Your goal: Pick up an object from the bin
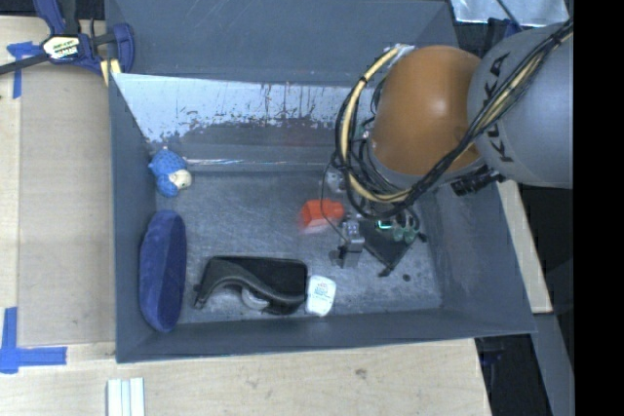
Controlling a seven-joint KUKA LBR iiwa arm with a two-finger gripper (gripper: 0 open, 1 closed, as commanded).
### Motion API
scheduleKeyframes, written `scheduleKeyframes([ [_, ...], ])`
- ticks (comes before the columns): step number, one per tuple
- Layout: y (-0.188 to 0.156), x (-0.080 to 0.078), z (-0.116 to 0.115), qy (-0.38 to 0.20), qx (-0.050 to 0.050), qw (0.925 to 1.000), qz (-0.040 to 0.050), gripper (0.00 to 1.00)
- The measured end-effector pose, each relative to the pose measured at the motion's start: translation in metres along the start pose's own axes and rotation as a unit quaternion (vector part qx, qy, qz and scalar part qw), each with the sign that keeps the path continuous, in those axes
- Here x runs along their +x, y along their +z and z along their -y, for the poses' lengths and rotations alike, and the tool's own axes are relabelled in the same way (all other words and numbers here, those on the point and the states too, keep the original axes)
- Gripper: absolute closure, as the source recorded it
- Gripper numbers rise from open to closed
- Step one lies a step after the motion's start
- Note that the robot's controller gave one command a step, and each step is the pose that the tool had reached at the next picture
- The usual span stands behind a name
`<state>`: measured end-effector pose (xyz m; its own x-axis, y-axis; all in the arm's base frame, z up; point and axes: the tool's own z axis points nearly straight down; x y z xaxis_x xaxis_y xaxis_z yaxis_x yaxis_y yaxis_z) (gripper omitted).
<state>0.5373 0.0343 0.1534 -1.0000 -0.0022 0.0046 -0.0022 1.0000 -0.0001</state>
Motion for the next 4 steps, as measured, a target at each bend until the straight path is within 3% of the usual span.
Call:
scheduleKeyframes([
  [1,0.086,-0.030,0.027,0.090,0.000,0.9959,0.0011,0.00],
  [2,0.083,-0.032,0.027,0.090,0.000,0.9960,0.0037,1.00],
  [3,-0.046,-0.029,0.018,0.078,-0.001,0.9969,0.0082,1.00],
  [4,-0.131,-0.029,0.048,-0.072,0.001,0.9974,0.0074,1.00],
])
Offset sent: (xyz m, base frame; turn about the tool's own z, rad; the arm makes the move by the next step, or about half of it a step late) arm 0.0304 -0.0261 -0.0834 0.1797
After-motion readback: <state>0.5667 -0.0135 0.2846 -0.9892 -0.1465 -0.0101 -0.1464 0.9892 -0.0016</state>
